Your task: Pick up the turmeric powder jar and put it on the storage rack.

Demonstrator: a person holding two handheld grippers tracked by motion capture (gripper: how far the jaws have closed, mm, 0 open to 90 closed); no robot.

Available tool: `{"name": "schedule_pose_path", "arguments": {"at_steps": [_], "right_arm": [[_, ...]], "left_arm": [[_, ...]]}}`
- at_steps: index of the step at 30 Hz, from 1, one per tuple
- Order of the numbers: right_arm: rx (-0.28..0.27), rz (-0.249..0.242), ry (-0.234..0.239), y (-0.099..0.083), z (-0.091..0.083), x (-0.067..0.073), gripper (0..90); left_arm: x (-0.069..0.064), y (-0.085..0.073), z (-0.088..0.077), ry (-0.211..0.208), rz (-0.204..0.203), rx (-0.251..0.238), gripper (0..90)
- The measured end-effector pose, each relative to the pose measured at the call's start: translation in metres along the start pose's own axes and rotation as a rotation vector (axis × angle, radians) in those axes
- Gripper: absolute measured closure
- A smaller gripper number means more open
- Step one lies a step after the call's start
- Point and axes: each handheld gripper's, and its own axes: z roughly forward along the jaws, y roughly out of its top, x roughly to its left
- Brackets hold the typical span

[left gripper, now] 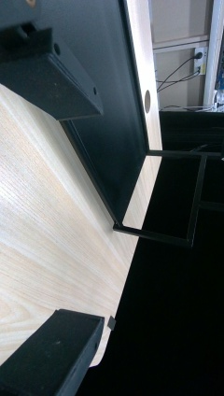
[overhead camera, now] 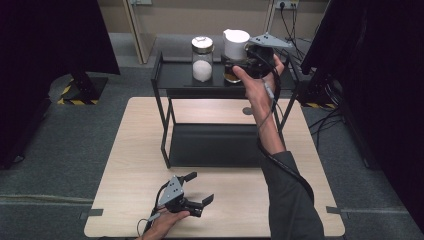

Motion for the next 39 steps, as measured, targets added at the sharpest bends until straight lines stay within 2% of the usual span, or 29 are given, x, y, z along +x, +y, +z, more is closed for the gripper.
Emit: {"name": "schedule_pose_path", "arguments": {"at_steps": [8, 11, 15, 19, 27, 39], "right_arm": [[-0.004, 0.033, 0.027, -0.004, -0.009, -0.004, 3.3], [-0.004, 0.028, 0.033, -0.007, -0.013, -0.004, 2.6], [-0.019, 0.030, 0.030, -0.014, -0.021, -0.003, 1.0], [-0.035, 0.041, 0.058, -0.023, -0.029, -0.007, 1.0], [-0.042, 0.003, 0.096, -0.038, -0.047, -0.011, 0.8], [-0.068, -0.013, 0.167, -0.062, -0.071, -0.014, 0.8]], "left_arm": [[0.000, 0.000, 0.000, 0.002, 0.002, 0.000, 1.3], [0.000, 0.000, 0.000, 0.002, 0.002, 0.001, 1.3], [0.000, 0.000, 0.000, 0.002, 0.003, 0.000, 1.3], [0.000, 0.000, 0.000, 0.003, 0.003, 0.000, 1.3], [0.000, -0.001, 0.000, 0.005, 0.000, 0.001, 1.3], [0.001, 0.000, 0.000, 0.009, 0.002, 0.003, 1.3]]}}
